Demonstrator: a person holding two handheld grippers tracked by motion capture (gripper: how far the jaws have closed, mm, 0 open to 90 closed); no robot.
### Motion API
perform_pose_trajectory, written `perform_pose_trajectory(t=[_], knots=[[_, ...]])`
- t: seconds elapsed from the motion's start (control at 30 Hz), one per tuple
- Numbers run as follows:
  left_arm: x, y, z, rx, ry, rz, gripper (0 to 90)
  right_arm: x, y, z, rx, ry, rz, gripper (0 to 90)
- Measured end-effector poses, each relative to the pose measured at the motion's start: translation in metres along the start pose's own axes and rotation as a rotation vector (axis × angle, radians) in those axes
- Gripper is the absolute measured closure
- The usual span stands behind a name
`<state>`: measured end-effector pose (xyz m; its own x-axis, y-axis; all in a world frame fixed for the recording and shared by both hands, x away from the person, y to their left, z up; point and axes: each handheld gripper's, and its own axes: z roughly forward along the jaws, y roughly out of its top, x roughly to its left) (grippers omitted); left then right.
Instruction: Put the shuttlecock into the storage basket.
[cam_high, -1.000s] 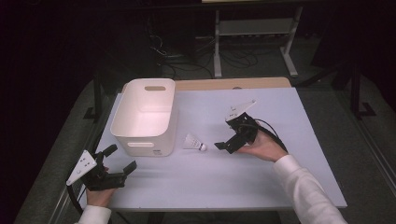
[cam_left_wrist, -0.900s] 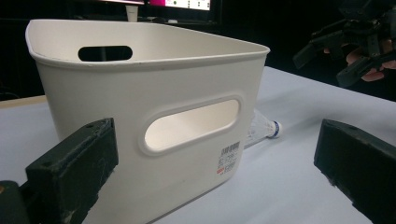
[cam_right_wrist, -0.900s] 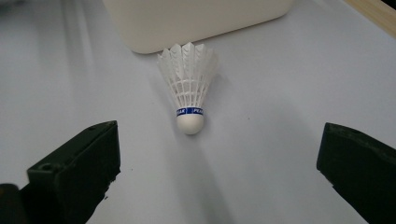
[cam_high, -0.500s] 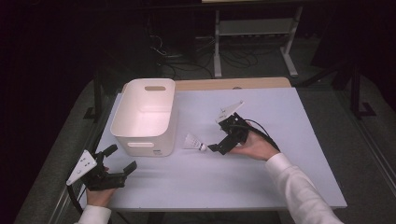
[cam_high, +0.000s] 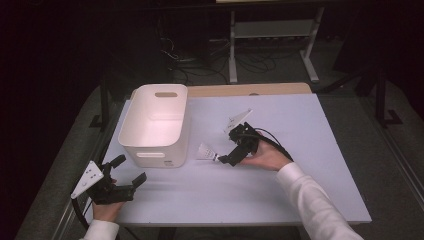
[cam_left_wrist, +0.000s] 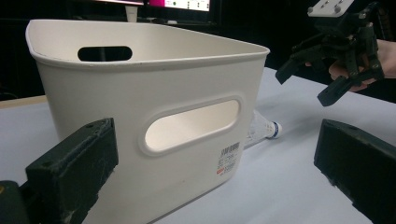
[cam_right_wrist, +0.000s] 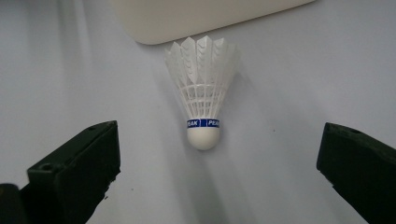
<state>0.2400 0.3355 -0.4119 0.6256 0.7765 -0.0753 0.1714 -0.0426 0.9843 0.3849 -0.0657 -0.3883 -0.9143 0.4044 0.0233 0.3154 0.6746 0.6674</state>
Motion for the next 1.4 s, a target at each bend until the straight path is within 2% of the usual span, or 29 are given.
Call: perform_pose_trajectory(t=[0.03, 0.07, 0.13, 0.2, 0.43, 0.77, 1.1, 1.2, 1.27, 1.4], knots=[[0.0, 0.0, 0.0, 0.0, 0.0, 0.0, 0.0, 0.001, 0.001, 0.001, 0.002, 0.01, 0.009, 0.0], [0.0, 0.0, 0.0, 0.0, 0.0, -0.001, 0.0, -0.001, 0.001, 0.004, 0.006, 0.004, -0.022, 0.0], [0.0, 0.0, 0.0, -0.001, 0.0, 0.0, 0.0, 0.001, 0.003, 0.007, 0.019, 0.009, -0.006, 0.0], [0.0, 0.0, 0.0, -0.006, 0.001, -0.003, 0.0, 0.0, 0.004, 0.012, 0.022, 0.016, -0.023, 0.0], [0.0, 0.0, 0.0, -0.007, 0.0, -0.001, 0.0, 0.001, 0.007, 0.024, 0.035, 0.029, -0.03, 0.0], [0.0, 0.0, 0.0, -0.006, -0.001, 0.006, 0.0, 0.0, 0.006, 0.036, 0.071, 0.043, -0.015, 0.0], [-0.001, 0.001, -0.001, -0.014, 0.004, 0.004, 0.0, 0.001, 0.004, 0.05, 0.096, 0.054, -0.038, 0.0], [0.0, 0.001, -0.002, -0.014, 0.007, 0.001, 0.0, 0.002, 0.003, 0.055, 0.122, 0.071, -0.044, 0.0], [0.0, 0.001, -0.002, -0.015, 0.006, 0.0, 0.0, 0.001, 0.002, 0.057, 0.138, 0.078, -0.063, 7.0], [-0.001, 0.0, 0.0, -0.014, 0.003, 0.002, 0.0, 0.0, 0.001, 0.061, 0.148, 0.082, -0.076, 12.0]])
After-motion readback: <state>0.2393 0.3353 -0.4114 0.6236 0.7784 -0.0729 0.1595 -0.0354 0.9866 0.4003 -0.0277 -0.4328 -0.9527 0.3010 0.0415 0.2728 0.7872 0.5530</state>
